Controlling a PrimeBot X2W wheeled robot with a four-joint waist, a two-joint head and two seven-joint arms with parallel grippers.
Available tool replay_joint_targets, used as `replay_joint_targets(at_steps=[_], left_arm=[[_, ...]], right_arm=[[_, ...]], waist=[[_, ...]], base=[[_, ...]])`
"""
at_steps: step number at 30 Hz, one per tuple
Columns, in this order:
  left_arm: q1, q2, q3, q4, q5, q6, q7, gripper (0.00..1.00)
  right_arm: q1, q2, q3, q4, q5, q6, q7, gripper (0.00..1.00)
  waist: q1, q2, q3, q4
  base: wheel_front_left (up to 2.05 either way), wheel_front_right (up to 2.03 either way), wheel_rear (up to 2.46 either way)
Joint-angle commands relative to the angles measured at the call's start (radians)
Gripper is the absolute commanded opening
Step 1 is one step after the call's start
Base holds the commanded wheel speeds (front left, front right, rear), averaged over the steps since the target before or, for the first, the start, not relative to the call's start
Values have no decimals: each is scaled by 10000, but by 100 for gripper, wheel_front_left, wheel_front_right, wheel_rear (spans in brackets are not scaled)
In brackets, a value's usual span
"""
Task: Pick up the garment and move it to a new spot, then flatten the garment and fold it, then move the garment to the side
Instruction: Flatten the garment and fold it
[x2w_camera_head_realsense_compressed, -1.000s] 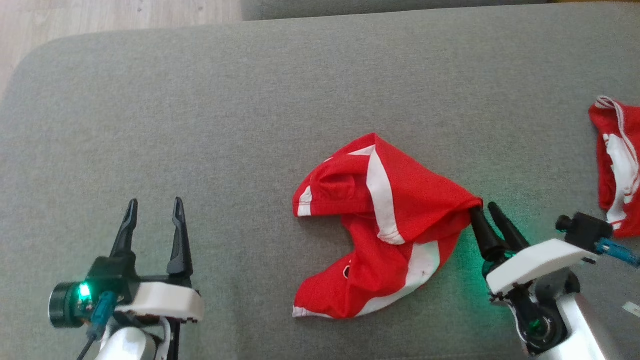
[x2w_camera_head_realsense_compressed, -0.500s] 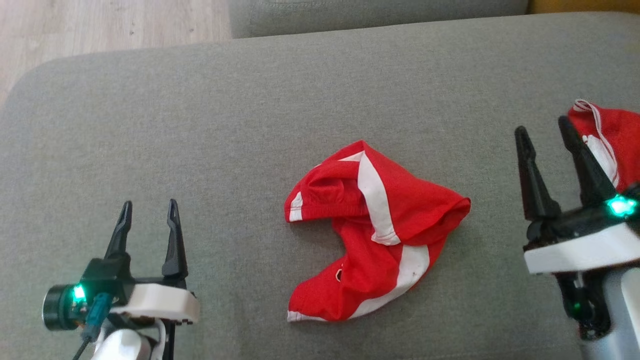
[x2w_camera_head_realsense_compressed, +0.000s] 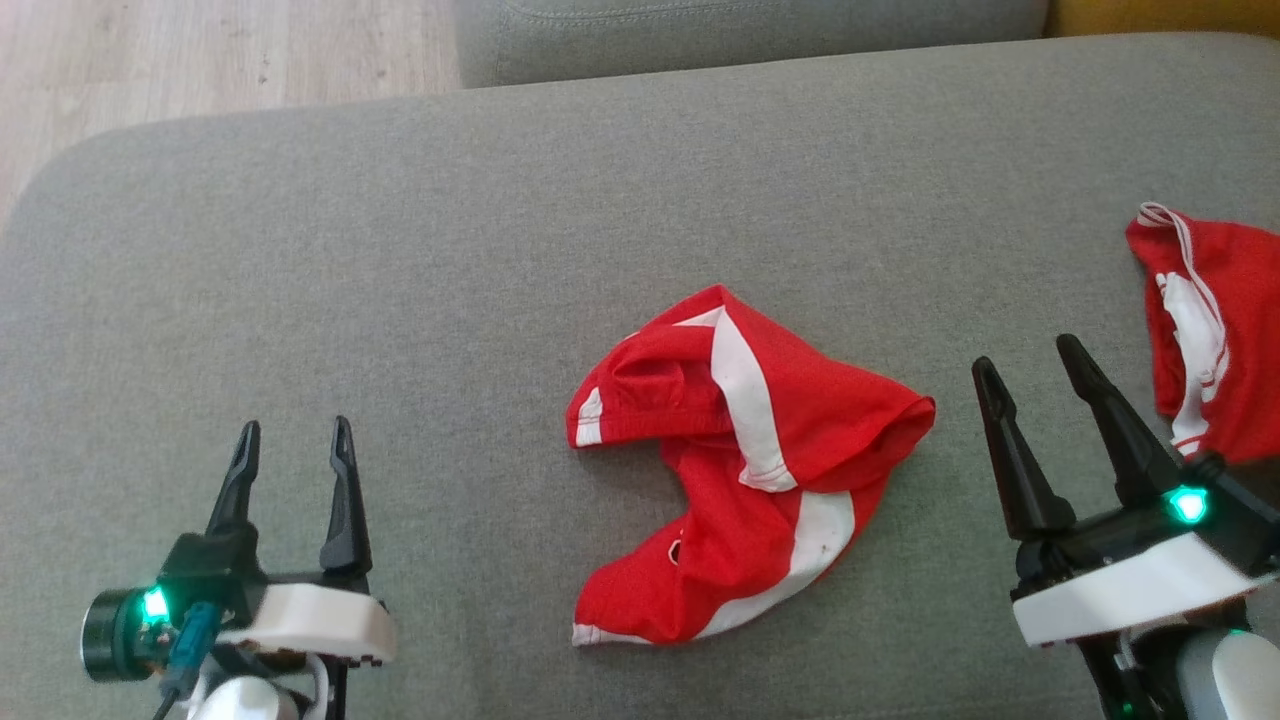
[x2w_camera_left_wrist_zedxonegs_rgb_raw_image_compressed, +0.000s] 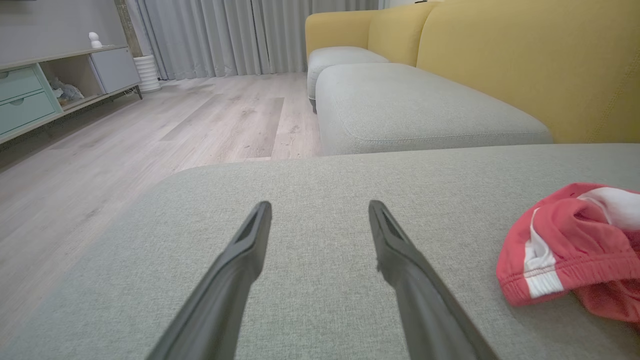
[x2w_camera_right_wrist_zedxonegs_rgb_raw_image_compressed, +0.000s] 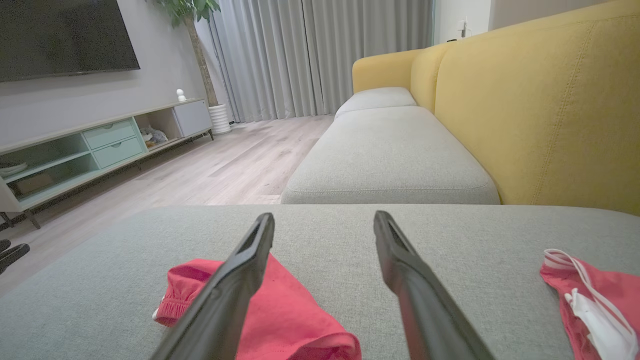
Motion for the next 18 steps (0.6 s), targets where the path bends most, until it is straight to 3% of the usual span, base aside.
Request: replay_joint_targets(at_steps=[1,9,14,18], left_arm=[[-344,287,376,-354,-37,68,8,100],[-476,272,332,-286,-43,61,-53,100],[-590,199,274,-263,-43,75,-89,100],[-741,120,211,-204,-35,61,-144,100]], right_arm=[[-215,-99,149,-410,68,-7,82,100],[-213,-101,275,-97,423,-7,642,100],[-31,-35,1113,947,1164,-7,1837,100],[-462,104,1760,1818,1657,-7,2003,100]], waist=[[1,0,36,4],[1,0,173,80],[1,0,319,191],[1,0,502,265]], base=[[0,0,0],[0,0,0],[0,0,0],[0,0,0]])
